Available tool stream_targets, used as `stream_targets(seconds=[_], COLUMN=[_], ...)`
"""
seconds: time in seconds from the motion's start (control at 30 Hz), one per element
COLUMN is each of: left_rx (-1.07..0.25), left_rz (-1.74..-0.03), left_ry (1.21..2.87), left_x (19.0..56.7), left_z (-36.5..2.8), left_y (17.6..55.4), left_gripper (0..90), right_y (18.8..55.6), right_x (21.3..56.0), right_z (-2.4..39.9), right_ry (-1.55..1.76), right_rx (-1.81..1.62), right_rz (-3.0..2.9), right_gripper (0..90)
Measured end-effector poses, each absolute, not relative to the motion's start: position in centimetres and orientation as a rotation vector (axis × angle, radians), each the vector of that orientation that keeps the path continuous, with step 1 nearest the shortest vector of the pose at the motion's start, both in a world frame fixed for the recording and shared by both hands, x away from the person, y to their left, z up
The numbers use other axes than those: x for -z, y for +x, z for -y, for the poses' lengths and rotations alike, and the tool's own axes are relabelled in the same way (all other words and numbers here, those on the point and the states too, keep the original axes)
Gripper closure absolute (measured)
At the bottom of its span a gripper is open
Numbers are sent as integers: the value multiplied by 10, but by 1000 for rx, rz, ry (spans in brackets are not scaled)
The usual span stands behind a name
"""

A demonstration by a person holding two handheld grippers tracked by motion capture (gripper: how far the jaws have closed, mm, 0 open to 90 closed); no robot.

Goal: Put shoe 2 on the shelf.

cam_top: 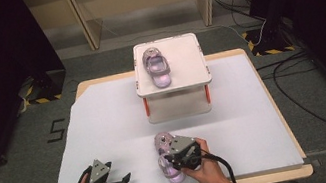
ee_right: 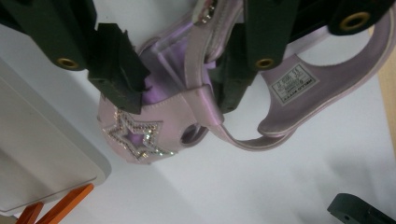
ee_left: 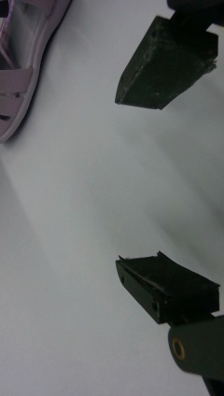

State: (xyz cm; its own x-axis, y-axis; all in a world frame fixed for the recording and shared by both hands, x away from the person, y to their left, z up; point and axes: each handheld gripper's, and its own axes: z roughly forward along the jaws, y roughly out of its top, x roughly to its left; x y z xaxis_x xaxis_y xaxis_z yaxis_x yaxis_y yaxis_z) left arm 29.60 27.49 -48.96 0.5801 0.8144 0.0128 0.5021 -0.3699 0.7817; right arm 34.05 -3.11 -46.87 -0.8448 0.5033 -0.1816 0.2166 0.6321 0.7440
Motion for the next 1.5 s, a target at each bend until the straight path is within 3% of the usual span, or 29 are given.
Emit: stream_targets(seconds=[0.17,0.33,1.5], left_rx=[-519,-517,-516], left_rz=[-1046,-1047,-1050], left_ry=[2043,2041,2039], left_x=[490,489,489], left_z=[-275,-275,-276], left_y=[296,296,296], left_gripper=[168,168,168], right_y=[341,340,338], right_x=[467,462,385], right_z=[35,40,135], right_ry=[533,519,690], right_rx=[-1066,-1078,-1268], right_rz=[-2460,-2453,-2275], right_gripper=[757,821,807])
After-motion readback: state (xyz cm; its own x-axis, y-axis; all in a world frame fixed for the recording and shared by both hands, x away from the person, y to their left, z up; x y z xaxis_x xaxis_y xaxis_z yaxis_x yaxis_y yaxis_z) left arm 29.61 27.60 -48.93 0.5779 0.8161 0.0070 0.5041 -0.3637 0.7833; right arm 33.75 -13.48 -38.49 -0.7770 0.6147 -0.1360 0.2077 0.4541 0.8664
